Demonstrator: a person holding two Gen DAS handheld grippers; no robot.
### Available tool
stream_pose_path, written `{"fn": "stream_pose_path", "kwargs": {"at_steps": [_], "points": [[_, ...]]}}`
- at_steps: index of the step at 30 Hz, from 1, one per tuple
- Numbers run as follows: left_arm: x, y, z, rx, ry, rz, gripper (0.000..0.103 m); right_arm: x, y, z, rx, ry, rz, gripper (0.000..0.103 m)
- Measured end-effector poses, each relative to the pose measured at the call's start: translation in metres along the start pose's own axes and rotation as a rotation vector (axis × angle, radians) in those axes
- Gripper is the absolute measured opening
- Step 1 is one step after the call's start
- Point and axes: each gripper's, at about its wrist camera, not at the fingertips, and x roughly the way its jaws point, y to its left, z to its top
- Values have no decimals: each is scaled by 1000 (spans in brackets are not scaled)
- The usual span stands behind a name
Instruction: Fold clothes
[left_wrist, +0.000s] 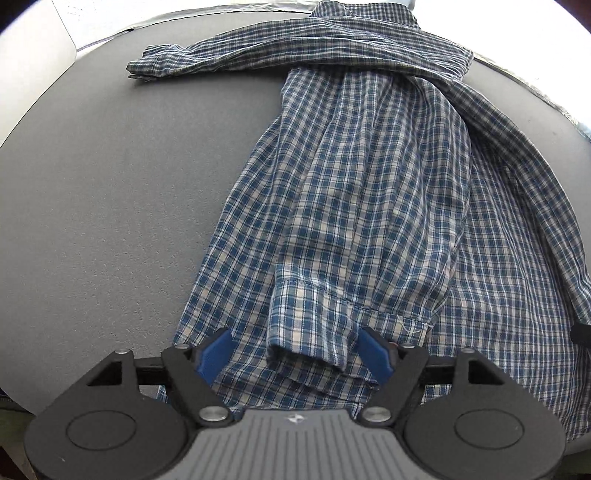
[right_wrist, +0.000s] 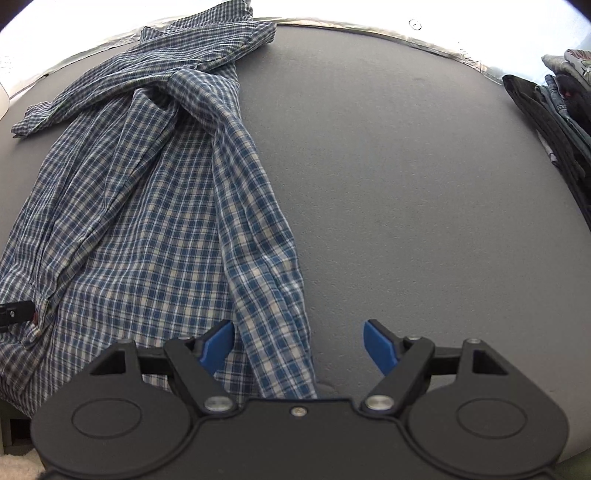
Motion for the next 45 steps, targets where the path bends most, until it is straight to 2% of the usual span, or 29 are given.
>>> {"fn": "stream_pose_path", "kwargs": {"at_steps": [2,4,8,9,10,12,14,16,24,27,35,42,45], "points": [[2,2,0,-8,2,11,92,2,-9,-2,26,-6,15,78],[5,5,1,-21,13,13,96,6,-20,-2,68,-6,63,78],[6,6,1,-25,17,23,100,12,-36,-3,137,-3,158,62],[7,6,1,-29,17,26,100,12,-38,-4,143,-5,177,53],[7,7,1,-32,17,26,102,11,-38,-4,140,-7,195,48],[8,8,1,-37,18,23,103,10,-38,-4,145,-5,241,21],[8,8,1,-38,16,24,103,9,-38,-4,162,-4,297,9],[7,8,0,-38,13,25,103,6,-35,-5,176,-20,372,4],[7,6,-1,-26,2,16,103,-7,-18,-4,267,-45,643,3],[7,6,1,-19,10,13,103,-5,-4,0,296,-26,707,3],[10,4,15,36,73,-9,103,6,46,6,273,68,722,6],[11,1,24,96,83,-33,103,10,77,5,268,138,697,27],[11,-1,29,119,87,-41,103,11,81,2,290,163,707,31]]}}
